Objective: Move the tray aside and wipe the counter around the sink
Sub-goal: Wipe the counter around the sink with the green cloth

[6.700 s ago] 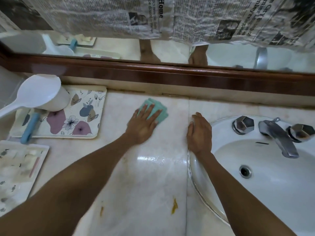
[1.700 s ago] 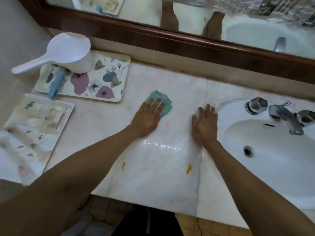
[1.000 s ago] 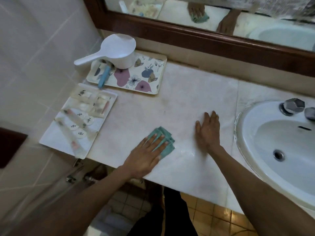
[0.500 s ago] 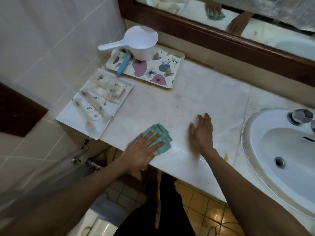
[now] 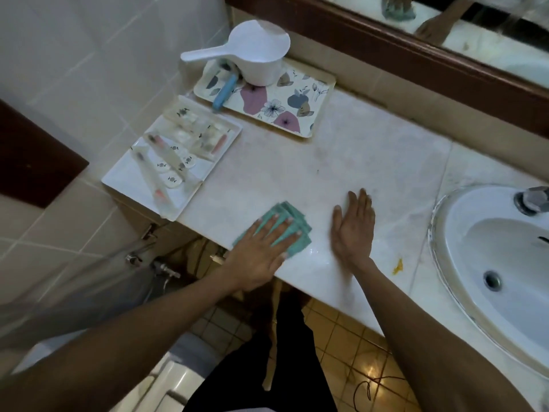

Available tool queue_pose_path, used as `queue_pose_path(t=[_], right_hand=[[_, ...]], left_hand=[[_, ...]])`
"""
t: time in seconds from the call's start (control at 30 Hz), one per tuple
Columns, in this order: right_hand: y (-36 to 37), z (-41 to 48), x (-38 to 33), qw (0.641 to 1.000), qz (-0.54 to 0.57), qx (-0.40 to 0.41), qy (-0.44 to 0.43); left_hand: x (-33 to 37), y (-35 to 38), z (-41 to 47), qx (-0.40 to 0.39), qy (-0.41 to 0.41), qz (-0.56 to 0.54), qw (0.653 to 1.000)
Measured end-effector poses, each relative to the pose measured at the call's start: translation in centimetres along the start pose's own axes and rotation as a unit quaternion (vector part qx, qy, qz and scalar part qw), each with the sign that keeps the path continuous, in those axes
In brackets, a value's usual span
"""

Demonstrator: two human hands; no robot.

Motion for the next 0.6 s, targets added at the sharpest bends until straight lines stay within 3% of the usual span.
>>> queue_pose_path(t=[0.07, 0.1, 0.17, 0.23, 0.3, 0.37, 0.43, 0.5, 0.6], right_hand=[[0.1, -0.1, 0.0, 1.000, -0.002, 0.007, 0.000], [0.1, -0.1, 0.0, 1.000, -0.002, 0.010, 0.001], [0.2, -0.2, 0.0, 1.000, -0.003, 0.015, 0.002], [0.1, -0.2, 0.0, 1.000, -0.003, 0.016, 0.002], [0.0, -0.2, -0.1, 1.000, -0.002, 0.014, -0.003], [0.0, -0.2, 0.0, 1.000, -0.004, 0.011, -0.003], [-0.1, -0.3, 0.0, 1.000, -0.004, 0.008, -0.003], [-0.2, -0.3, 0.0, 1.000, 0.001, 0.008, -0.008], [-0.3, -0.4, 0.1, 1.000, 0.010, -0.003, -0.016]], left_hand=[[-3.3, -0.7, -2.0, -0.037, 0.107, 0.053, 0.992], [-5.7, -1.2, -1.9, -0.047, 0.115, 0.077, 0.989], [-10.3, -2.3, -0.5, -0.037, 0.026, 0.065, 0.997], [-11.5, -3.1, 1.3, 0.005, -0.123, -0.006, 0.992], [-8.7, -2.6, 3.0, 0.057, -0.260, -0.079, 0.961], [-3.4, -1.7, 3.6, 0.077, -0.303, -0.097, 0.945], [1.3, 0.0, 2.4, 0.048, -0.225, -0.074, 0.971], [2.8, 0.6, 0.0, -0.003, -0.069, -0.024, 0.997], [-1.3, -0.3, -1.3, -0.091, 0.155, 0.079, 0.981]])
Point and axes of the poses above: each hand's wrist, its own z-axis towards the middle knuckle, its own y-axis out of the palm, x = y × z, the point moved 6 cm from there along z, towards the middle knuckle, and after that the axes turned 11 degrees about -x, right-handed, at the moved point
